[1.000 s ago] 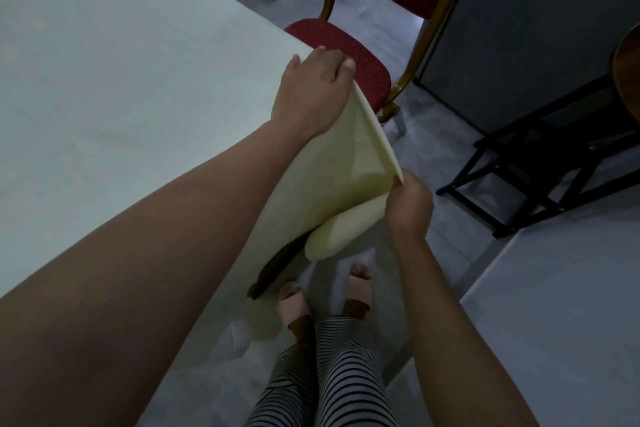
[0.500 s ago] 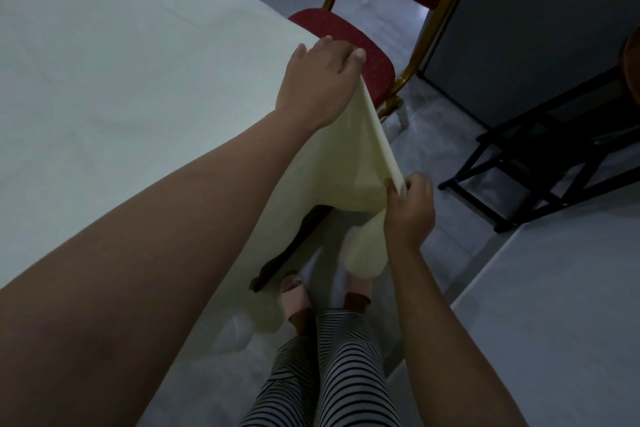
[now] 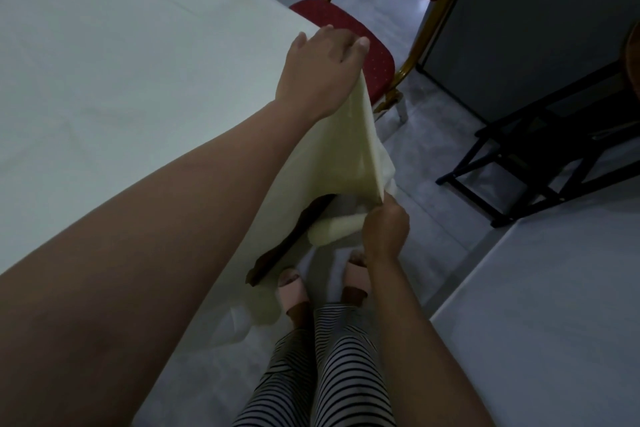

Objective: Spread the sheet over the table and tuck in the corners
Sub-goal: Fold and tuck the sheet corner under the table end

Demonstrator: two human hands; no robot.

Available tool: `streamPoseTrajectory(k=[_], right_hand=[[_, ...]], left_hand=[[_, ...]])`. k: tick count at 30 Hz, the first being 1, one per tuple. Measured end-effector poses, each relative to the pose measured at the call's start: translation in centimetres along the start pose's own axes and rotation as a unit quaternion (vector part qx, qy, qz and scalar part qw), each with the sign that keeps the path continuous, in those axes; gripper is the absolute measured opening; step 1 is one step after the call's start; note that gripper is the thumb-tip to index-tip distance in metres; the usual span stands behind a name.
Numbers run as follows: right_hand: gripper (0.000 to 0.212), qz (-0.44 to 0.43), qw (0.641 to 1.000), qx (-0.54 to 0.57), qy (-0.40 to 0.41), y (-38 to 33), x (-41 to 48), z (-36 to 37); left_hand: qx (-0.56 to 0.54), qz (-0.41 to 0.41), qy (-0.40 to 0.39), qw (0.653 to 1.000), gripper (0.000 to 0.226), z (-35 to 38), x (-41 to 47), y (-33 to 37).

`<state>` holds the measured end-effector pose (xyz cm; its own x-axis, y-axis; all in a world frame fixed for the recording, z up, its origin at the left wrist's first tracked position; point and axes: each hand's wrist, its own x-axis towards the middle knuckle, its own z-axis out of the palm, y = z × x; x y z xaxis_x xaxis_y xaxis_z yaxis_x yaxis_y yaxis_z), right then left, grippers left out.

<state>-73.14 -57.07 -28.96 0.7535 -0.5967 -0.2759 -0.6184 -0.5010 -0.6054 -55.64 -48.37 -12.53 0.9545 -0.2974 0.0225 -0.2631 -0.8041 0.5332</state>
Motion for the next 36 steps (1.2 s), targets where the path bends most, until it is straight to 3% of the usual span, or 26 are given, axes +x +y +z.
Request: streamPoseTrajectory(k=[2,7,10,12,14,17,20,22,25,29,33,36], right_hand=[[0.02,0.012,1.0,-0.014,0.007,0.2,0.3,-0.8],[0.021,-0.062,0.995,-0.02,0.071,-0.1,-2.6,-2.4],[0.015,-0.084,0.98,0.046,0.176,-1.4,-2.1,-2.8],[0.027,-0.086,0.973,0.063,0.202,-0.5,-1.7,-2.2],[0.038,-0.123,0.981,-0.023,0.149,2.0,-2.8,-0.6],[0.033,-0.113,0.989,-0.095,0.007,5.4,-5.3,2.6],[0.027,-0.122,0.931,-0.31,-0.151,7.9,-5.8,5.3],[0.021,-0.078,0.902,-0.37,-0.206,8.7,-5.5,5.7],[0.024,-0.083,0.927,-0.313,-0.188,7.0,-3.9,4.6],[0.022,-0.11,0.987,-0.096,-0.06,-0.3,-0.4,1.0],[0.057,-0.142,0.983,0.069,0.088,-8.3,3.9,-3.1],[0.068,-0.213,0.97,0.084,0.076,-12.0,5.9,-3.8]], left_hand=[[0.001,-0.001,0.0,1.0,0.035,0.1,0.0,0.0],[-0.005,-0.007,0.002,1.0,0.039,0.1,0.0,-0.1],[-0.014,-0.011,0.014,1.0,0.039,0.0,-0.1,0.1],[-0.016,-0.015,0.013,1.0,0.038,0.0,-0.1,0.2],[-0.01,-0.01,0.012,1.0,0.038,0.0,-0.1,0.2],[0.01,0.016,0.015,1.0,0.04,0.0,-0.4,0.5],[-0.006,0.016,0.009,1.0,0.042,-0.4,-0.5,0.7],[-0.026,0.009,-0.001,1.0,0.042,-0.4,-0.6,0.7],[-0.095,-0.011,-0.016,0.995,0.043,-0.8,-0.9,0.8],[-0.188,-0.049,0.01,0.981,0.047,-2.0,-1.3,1.0],[-0.067,0.01,-0.026,0.997,0.046,-2.3,-1.1,0.0],[-0.023,0.012,-0.045,0.999,0.049,-1.6,-1.1,-1.1]])
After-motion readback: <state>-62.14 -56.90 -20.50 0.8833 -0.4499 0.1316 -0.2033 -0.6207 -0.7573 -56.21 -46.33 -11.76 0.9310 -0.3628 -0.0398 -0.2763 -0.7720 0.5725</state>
